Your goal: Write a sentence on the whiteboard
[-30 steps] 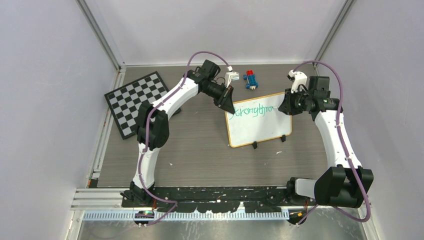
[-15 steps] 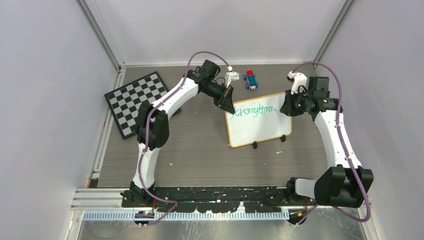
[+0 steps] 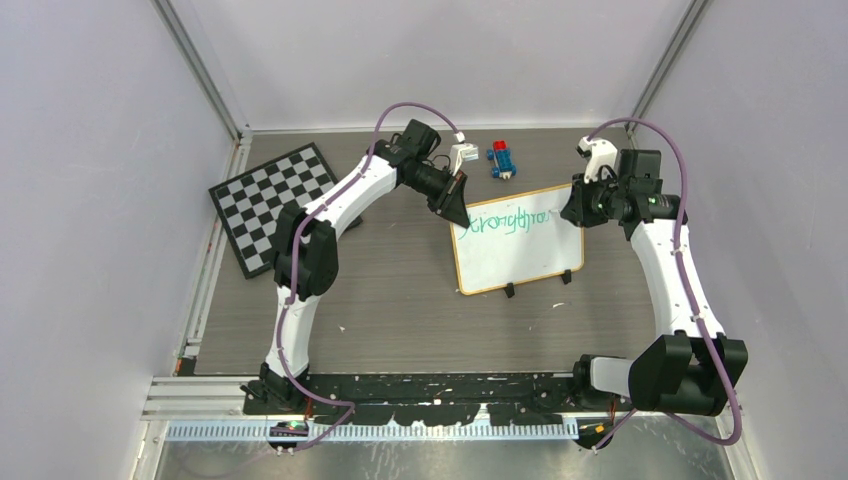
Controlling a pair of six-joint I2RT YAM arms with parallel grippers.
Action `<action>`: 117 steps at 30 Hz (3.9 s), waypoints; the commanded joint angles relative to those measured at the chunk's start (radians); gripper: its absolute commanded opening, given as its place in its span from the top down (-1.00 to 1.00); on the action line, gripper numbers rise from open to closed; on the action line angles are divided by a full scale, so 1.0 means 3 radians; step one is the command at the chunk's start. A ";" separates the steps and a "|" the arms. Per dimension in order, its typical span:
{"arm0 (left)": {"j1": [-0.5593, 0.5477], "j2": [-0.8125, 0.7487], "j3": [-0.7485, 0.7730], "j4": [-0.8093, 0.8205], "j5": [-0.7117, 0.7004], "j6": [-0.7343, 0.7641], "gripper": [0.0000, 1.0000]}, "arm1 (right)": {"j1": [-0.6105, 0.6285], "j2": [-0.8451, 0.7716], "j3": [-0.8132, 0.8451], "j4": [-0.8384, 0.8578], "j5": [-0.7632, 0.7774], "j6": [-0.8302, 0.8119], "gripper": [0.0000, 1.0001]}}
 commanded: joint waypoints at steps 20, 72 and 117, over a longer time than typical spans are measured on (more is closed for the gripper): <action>-0.0029 0.0033 0.0092 -0.0087 -0.0126 0.0141 1.00 | -0.0002 -0.0131 0.0134 -0.0276 -0.0110 -0.0204 1.00; -0.0066 0.0032 0.0112 -0.0188 -0.0152 0.0282 1.00 | -0.0269 -0.0110 0.0103 -0.0110 -0.0099 -0.0150 0.99; -0.0066 0.0049 0.0114 -0.0172 -0.0167 0.0289 1.00 | -0.0028 0.0025 0.0157 -0.0082 0.0147 -0.0201 0.99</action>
